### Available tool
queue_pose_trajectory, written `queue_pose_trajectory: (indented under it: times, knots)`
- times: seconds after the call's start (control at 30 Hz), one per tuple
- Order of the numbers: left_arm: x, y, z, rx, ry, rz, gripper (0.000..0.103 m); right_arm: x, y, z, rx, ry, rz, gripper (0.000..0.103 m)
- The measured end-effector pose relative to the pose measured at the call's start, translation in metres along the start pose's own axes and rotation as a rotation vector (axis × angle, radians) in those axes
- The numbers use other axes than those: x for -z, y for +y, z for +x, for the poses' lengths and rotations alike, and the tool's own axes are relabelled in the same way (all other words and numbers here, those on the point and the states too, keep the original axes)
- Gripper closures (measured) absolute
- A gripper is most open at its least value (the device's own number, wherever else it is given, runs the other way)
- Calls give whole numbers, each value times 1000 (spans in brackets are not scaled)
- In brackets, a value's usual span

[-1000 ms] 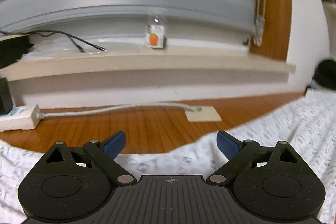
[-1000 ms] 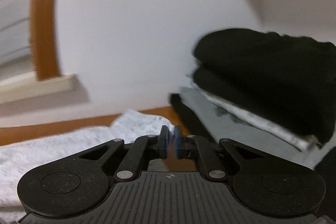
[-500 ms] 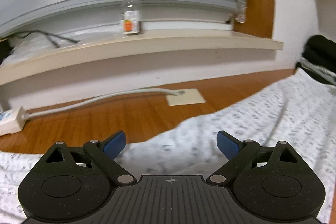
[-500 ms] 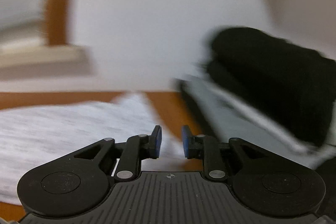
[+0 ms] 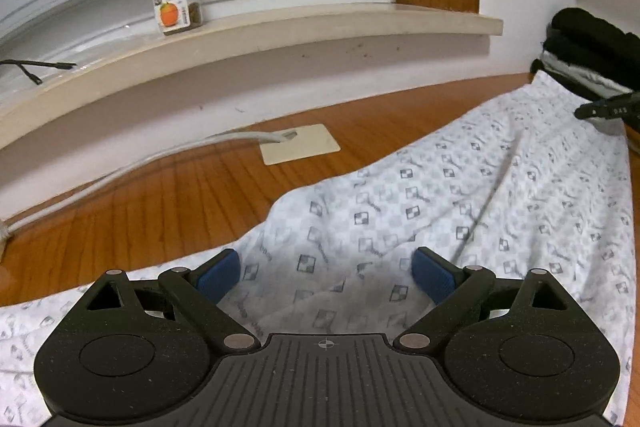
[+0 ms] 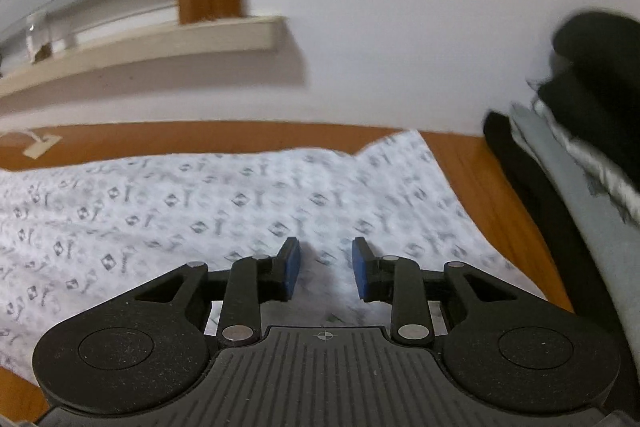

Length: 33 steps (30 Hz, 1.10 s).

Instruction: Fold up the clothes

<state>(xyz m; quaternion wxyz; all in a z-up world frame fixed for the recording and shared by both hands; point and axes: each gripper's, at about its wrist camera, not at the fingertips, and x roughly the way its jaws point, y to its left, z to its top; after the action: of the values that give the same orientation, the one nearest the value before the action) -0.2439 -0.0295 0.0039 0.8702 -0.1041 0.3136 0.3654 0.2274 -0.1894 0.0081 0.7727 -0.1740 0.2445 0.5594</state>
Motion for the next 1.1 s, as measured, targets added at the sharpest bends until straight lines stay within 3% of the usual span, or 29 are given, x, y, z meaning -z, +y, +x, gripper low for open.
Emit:
queue_pose_trajectory:
  times: [0.3,0.43,0.5,0.6,0.67,0.77,0.83,1.0,1.07,1.1]
  knots:
    - [-16,-3,21,35,3,30,4,20,-36,-26,103,18,60,75]
    - [-16,7,5,45,-35,-10,4,6,-31,-28,130,90,27,74]
    - [-21,20,-5,23,-64,-36,4,-8,-28,-26,143,44,-27,69]
    - [-28,43,-16,-42,-93,-57,4,-31,-38,-6,152,22,19,56]
    - [-30,61,-17,-76,-85,-74,4,-42,-48,14,167,20,47,56]
    - [-25,85,-15,-79,-60,-94,15,-49,-66,35,151,26,111,56]
    - [-20,97,-12,-54,-27,-99,34,-49,-74,44,122,33,152,55]
    - [-15,98,-10,41,-14,-39,39,-41,-78,51,136,26,172,58]
    - [-17,92,-10,75,-12,-6,39,-39,-78,51,146,14,171,67]
    - [-18,89,-10,91,-11,10,39,-38,-77,50,151,7,171,76]
